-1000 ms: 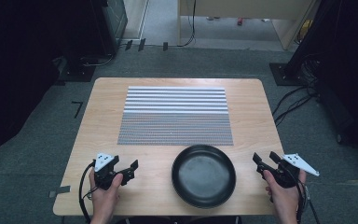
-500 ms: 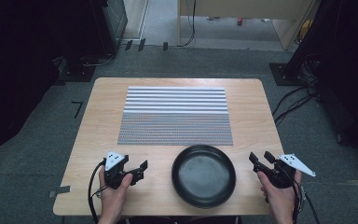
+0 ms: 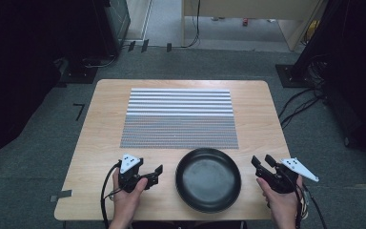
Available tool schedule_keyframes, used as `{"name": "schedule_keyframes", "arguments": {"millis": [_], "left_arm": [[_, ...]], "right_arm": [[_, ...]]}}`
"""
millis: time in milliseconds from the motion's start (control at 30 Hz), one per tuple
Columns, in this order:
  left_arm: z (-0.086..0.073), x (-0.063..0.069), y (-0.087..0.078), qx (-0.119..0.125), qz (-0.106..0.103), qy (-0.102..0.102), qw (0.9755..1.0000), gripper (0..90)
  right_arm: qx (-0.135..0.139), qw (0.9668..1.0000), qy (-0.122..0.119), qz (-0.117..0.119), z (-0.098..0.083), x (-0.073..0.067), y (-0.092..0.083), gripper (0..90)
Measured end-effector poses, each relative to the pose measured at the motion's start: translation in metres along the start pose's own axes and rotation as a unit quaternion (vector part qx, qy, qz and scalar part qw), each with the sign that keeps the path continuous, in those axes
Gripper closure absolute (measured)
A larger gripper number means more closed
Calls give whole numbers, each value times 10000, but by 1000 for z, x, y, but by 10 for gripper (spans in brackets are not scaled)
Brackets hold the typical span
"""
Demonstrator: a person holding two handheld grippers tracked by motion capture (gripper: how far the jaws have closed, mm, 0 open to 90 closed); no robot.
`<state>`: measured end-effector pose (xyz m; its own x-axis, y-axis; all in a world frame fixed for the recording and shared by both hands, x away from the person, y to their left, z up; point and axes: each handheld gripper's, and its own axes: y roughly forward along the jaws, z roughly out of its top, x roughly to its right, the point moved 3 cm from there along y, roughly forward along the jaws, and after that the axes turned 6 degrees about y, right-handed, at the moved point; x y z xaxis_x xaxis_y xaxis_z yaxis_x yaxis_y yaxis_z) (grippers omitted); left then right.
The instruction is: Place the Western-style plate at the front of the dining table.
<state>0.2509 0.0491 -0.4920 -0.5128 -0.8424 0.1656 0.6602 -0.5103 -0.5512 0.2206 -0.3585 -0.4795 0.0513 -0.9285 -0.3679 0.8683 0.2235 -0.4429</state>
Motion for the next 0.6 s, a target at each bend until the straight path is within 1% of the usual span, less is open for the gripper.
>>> {"name": "schedule_keyframes", "arguments": {"millis": [167,233,267,333,400,433,467,533,600], "left_arm": [[1,12,6,-54,-134,84,9999,180],[2,16,7,-20,-213,96,9997,180],[3,18,8,-14,-235,108,9997,180],[4,21,9,-13,-252,144,9996,180],[4,24,10,-22,-274,160,9995,180],[5,27,11,-27,-292,183,9994,180],[5,27,11,-27,-292,183,9994,180],[6,32,14,-56,-324,226,9992,181],[7,35,16,-66,-368,243,9990,182]], "right_arm": [[-53,10000,-26,73,-2,-5,1,439],[-80,9999,-53,108,-3,-8,2,444],[-81,9998,-95,146,-4,-9,2,453],[-92,9996,-103,235,-5,-11,2,491],[-71,9993,-20,377,-6,-13,1,515],[-17,9992,0,398,-6,-14,1,520],[1,9992,-18,405,-6,-14,1,527],[-10,9992,-43,394,-7,-15,1,538],[14,9990,15,442,-8,-17,1,548]]}}
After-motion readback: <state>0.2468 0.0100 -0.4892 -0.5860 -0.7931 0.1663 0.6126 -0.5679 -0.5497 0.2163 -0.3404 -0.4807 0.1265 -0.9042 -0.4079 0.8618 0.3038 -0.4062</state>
